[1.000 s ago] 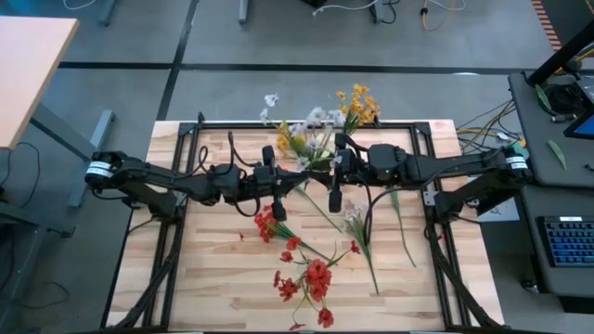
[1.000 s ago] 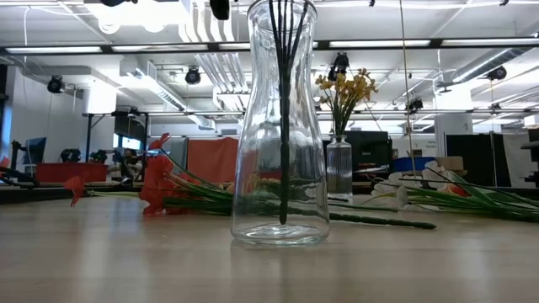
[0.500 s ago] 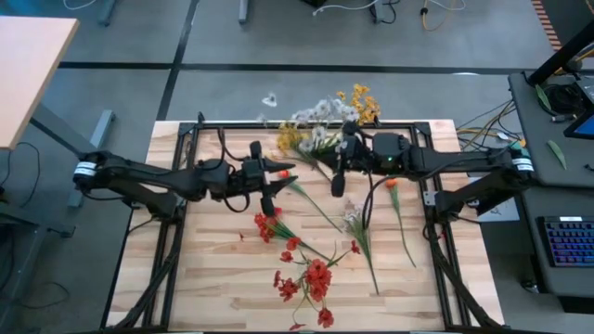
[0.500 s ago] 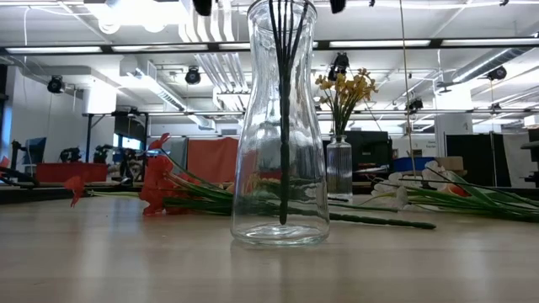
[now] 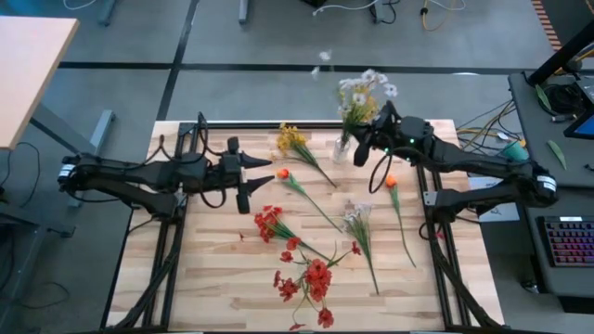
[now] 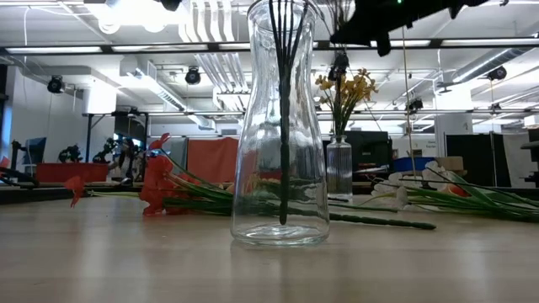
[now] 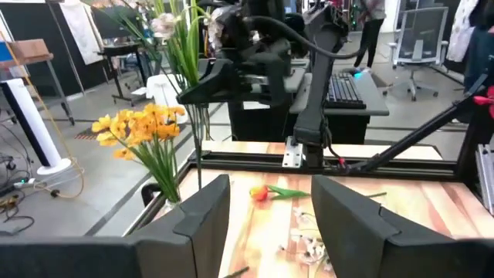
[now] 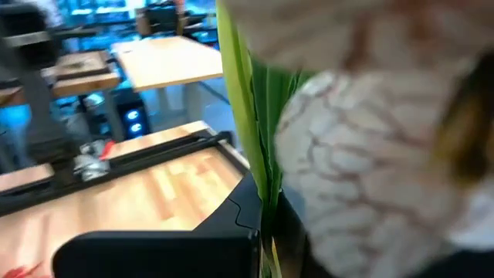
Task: Sort flowers into vase by color
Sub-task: Put the left white flowers into the top transparent vase
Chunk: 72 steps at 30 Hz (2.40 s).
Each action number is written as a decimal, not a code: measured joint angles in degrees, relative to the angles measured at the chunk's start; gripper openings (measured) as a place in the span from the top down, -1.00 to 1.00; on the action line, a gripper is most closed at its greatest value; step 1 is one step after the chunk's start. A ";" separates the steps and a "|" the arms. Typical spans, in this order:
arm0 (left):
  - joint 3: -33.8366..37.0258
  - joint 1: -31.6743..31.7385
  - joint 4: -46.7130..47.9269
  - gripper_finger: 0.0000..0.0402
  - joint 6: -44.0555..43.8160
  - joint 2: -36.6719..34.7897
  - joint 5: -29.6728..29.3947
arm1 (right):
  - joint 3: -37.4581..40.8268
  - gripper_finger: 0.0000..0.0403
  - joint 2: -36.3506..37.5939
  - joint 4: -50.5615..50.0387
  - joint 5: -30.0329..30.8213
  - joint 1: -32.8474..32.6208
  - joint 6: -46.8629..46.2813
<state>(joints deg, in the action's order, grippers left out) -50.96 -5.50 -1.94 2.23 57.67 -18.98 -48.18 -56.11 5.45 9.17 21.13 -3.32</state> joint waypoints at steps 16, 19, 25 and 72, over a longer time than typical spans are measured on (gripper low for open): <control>0.12 0.00 4.40 0.16 0.49 -0.84 0.41 | 1.37 0.95 0.85 4.46 -0.24 4.91 2.81; 0.99 0.13 4.51 0.16 1.05 0.07 2.59 | 1.58 0.95 0.74 5.68 -0.16 5.08 3.17; 4.63 2.43 2.42 0.16 1.76 1.38 10.02 | 2.04 0.95 0.74 5.61 -0.13 5.43 3.31; 11.26 19.39 -33.13 0.16 5.87 25.71 28.33 | 6.26 0.95 0.74 7.29 -0.13 5.41 2.91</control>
<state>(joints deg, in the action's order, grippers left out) -39.70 13.89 -35.07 8.10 83.38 9.34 -41.92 -55.37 12.74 9.04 26.55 -0.40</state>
